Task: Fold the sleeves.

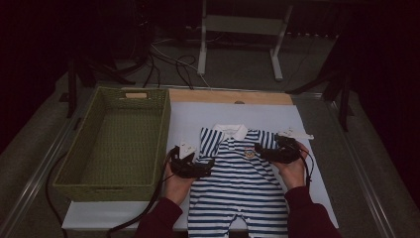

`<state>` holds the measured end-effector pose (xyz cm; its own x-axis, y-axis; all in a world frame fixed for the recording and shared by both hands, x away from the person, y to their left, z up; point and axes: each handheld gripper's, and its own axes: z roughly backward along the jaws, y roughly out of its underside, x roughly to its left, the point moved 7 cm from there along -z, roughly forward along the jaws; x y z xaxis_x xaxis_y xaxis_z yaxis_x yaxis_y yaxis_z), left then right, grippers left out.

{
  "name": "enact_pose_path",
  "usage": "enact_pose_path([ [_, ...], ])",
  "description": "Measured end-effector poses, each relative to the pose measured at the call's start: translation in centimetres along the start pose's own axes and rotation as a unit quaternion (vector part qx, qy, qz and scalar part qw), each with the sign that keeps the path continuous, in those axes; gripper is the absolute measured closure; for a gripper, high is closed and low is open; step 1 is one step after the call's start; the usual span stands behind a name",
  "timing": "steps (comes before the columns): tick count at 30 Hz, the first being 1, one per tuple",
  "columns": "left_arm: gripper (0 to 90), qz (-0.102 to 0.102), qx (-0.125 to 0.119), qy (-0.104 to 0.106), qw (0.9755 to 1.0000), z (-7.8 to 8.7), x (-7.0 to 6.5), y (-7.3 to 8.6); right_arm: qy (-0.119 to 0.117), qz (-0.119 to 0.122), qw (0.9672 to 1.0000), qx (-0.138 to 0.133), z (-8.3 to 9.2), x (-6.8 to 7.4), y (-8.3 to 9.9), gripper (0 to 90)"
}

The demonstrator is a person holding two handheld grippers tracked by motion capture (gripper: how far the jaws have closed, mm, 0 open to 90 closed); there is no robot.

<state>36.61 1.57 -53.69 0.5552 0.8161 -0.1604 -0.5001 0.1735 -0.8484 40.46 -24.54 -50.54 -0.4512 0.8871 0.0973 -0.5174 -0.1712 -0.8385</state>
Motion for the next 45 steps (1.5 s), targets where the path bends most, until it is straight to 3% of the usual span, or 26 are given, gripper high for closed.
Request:
enact_pose_path([
  [10,0.0,0.001,-0.002,0.002,1.0000,0.1,-0.1,-0.1,0.007,-0.022,0.9997,0.005,-1.8,-0.5,0.1,10.5],
  [15,0.0,0.001,-0.002,0.003,1.0000,0.1,-0.2,-0.1,0.023,-0.018,0.9995,0.015,-2.3,-0.9,0.1,10.4],
  [20,0.0,0.002,-0.002,0.005,1.0000,0.0,-0.3,-0.1,0.032,0.004,0.9994,0.013,-2.4,-0.5,-0.7,10.5],
  [23,0.0,0.003,-0.004,0.006,1.0000,0.1,-0.4,-0.2,0.032,-0.002,0.9993,0.018,-2.8,-0.7,-0.7,10.5],
  [36,0.0,0.002,-0.005,0.010,0.9999,0.1,-0.6,-0.4,0.048,-0.030,0.9960,0.070,-5.0,-2.9,1.2,17.1],
  [45,0.0,0.002,-0.007,0.009,0.9999,0.2,-0.5,-0.4,0.067,-0.050,0.9913,0.102,-5.9,-4.1,2.4,18.4],
])
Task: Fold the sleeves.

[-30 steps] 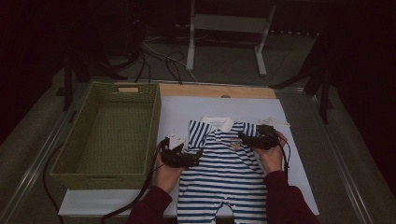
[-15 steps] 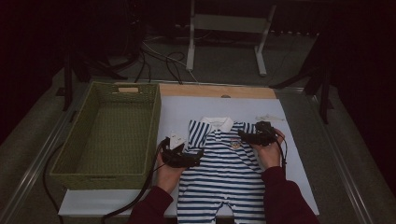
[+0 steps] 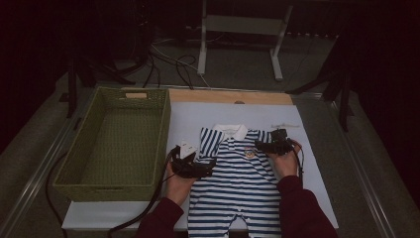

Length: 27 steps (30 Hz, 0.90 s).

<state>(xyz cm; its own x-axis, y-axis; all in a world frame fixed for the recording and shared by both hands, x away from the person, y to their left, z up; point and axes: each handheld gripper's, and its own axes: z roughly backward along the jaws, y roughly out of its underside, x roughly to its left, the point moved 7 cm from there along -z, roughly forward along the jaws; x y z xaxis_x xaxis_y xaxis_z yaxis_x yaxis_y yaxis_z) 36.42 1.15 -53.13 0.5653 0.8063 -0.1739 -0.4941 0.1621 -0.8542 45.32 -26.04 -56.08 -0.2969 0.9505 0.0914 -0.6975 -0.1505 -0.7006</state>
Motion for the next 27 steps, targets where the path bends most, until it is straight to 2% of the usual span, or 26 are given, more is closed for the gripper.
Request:
enact_pose_path([
  [9,0.0,0.000,-0.001,0.000,1.0000,0.0,0.0,0.0,0.020,-0.021,0.9992,0.026,-0.4,-1.4,1.0,21.7],
  [14,0.0,0.000,0.001,0.001,1.0000,0.0,-0.1,0.1,0.026,-0.031,0.9989,0.024,-0.2,-1.8,1.0,23.4],
  [16,0.0,0.000,0.001,0.002,1.0000,0.0,-0.2,0.1,0.041,-0.031,0.9983,0.029,-0.2,-2.1,1.1,23.5],
  [19,0.0,0.000,0.000,0.002,1.0000,0.0,-0.2,0.1,0.050,-0.036,0.9976,0.031,-0.1,-2.3,1.1,24.4],
  [23,0.0,0.000,0.000,0.002,1.0000,0.0,-0.2,0.1,0.074,-0.036,0.9960,0.037,-0.1,-2.8,1.3,31.0],
  [27,0.0,0.001,-0.001,0.002,1.0000,0.0,-0.2,0.1,0.080,-0.037,0.9955,0.035,0.1,-3.0,1.4,36.7],
])
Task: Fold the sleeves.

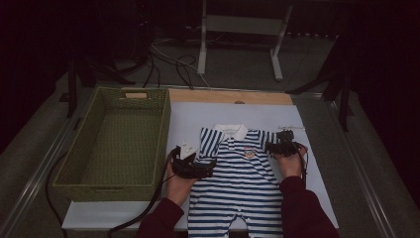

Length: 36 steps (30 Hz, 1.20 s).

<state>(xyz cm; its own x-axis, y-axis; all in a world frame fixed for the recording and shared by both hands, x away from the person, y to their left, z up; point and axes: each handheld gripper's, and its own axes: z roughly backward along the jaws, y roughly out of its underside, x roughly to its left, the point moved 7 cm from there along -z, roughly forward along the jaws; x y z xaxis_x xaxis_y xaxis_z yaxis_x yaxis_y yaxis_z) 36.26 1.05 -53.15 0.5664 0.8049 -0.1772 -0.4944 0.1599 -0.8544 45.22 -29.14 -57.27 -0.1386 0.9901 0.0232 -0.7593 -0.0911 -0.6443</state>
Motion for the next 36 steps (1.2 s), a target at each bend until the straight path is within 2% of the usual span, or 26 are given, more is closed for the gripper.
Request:
enact_pose_path([
  [3,0.0,0.000,0.000,0.001,1.0000,0.0,-0.1,0.0,0.009,-0.003,1.0000,0.001,0.1,-0.1,0.0,41.0],
  [8,0.0,0.001,0.000,0.001,1.0000,0.0,-0.1,0.0,0.023,-0.021,0.9995,-0.003,0.2,-0.3,0.1,51.7],
  [10,0.0,0.000,0.000,0.001,1.0000,0.0,-0.1,0.0,0.027,-0.025,0.9993,-0.005,0.3,-0.5,0.1,61.2],
  [14,0.0,0.000,0.000,0.003,1.0000,-0.2,-0.2,0.1,0.029,-0.038,0.9988,-0.007,0.4,-0.7,0.1,70.9],
  [19,0.0,0.000,0.001,0.005,1.0000,-0.3,-0.5,0.1,0.021,-0.042,0.9988,-0.010,0.3,-0.2,0.1,84.5],
  [24,0.0,-0.004,0.004,0.005,1.0000,-0.3,-0.5,0.1,0.012,-0.046,0.9988,-0.013,0.1,-0.5,-0.1,87.0],
  [28,0.0,-0.002,0.000,0.003,1.0000,-0.1,-0.4,0.0,0.027,-0.040,0.9986,-0.023,-0.1,-0.8,-0.3,87.1],
  [32,0.0,-0.001,0.002,0.001,1.0000,0.0,-0.1,0.1,0.031,-0.041,0.9984,-0.026,-0.2,-1.1,-0.5,87.0],
  [36,0.0,0.000,0.002,0.001,1.0000,0.0,-0.1,0.1,0.017,-0.044,0.9984,-0.030,-0.1,-1.2,-0.6,87.0],
])
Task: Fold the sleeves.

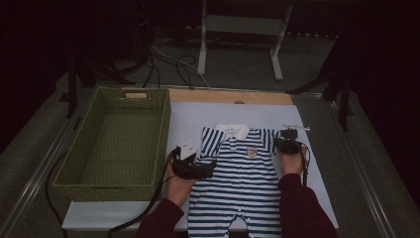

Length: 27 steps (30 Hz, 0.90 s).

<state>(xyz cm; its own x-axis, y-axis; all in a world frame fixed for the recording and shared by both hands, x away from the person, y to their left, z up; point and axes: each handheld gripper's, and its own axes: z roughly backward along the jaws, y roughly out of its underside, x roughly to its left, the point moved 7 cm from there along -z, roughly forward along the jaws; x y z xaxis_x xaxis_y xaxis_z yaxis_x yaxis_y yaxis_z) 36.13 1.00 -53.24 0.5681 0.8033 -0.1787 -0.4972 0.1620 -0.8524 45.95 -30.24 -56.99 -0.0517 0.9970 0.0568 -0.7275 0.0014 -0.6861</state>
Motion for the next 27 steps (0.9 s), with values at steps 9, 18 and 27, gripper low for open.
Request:
enact_pose_path([
  [9,0.0,0.000,0.001,0.001,1.0000,-0.2,-0.1,0.0,-0.018,0.008,0.9995,-0.024,1.3,0.6,-1.1,87.0],
  [18,0.0,0.000,0.003,0.002,1.0000,-0.3,-0.2,0.0,-0.030,0.016,0.9989,-0.034,2.0,1.3,-1.5,86.9],
  [27,0.0,0.000,0.003,0.003,1.0000,-0.4,-0.3,0.0,-0.038,0.030,0.9979,-0.043,2.8,2.2,-2.1,87.0],
])
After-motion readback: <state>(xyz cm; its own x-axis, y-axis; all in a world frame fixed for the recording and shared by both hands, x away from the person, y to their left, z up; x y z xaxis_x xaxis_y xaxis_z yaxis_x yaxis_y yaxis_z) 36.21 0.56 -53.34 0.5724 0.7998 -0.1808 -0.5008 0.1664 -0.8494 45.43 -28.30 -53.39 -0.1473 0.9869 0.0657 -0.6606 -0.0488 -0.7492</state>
